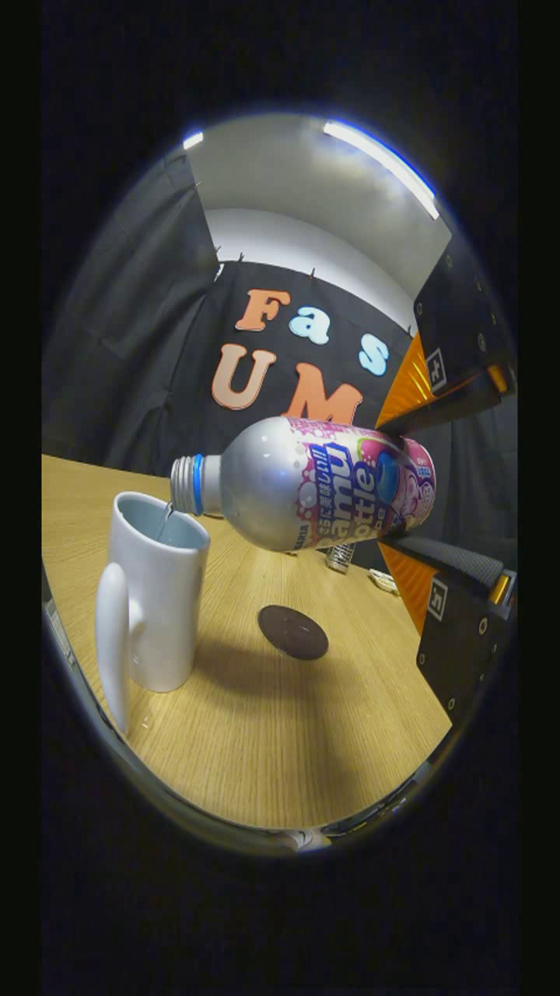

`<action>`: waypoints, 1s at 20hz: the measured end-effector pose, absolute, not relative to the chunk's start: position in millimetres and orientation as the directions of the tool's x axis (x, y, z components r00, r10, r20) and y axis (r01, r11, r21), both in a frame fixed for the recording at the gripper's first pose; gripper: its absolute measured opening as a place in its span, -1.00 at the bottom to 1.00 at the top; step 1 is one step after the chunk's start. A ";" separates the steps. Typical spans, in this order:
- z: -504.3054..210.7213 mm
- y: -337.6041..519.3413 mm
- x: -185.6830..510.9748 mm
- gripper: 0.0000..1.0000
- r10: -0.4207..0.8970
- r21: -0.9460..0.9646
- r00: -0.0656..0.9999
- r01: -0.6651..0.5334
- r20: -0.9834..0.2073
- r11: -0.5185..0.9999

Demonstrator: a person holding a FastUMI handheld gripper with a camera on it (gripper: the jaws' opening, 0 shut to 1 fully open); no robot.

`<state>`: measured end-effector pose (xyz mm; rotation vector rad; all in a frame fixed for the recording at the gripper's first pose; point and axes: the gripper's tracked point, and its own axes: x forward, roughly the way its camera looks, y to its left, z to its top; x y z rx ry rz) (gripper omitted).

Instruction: Take the bottle from table, then pour the juice into the cup, finally place the bottle on the coaster

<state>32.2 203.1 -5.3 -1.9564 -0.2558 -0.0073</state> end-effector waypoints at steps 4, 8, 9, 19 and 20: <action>-4.8 203.5 31.6 0.40 0.177 -0.904 0.977 0.183 0.122 -0.386; -1.8 204.0 35.0 0.41 0.178 -0.899 0.977 0.184 0.121 -0.397; -2.3 202.8 35.4 0.41 0.178 -0.899 0.977 0.184 0.121 -0.397; -0.9 205.5 33.1 0.41 0.183 -0.889 0.977 0.177 0.108 -0.421; -1.2 205.4 32.6 0.41 0.184 -0.887 0.977 0.178 0.108 -0.426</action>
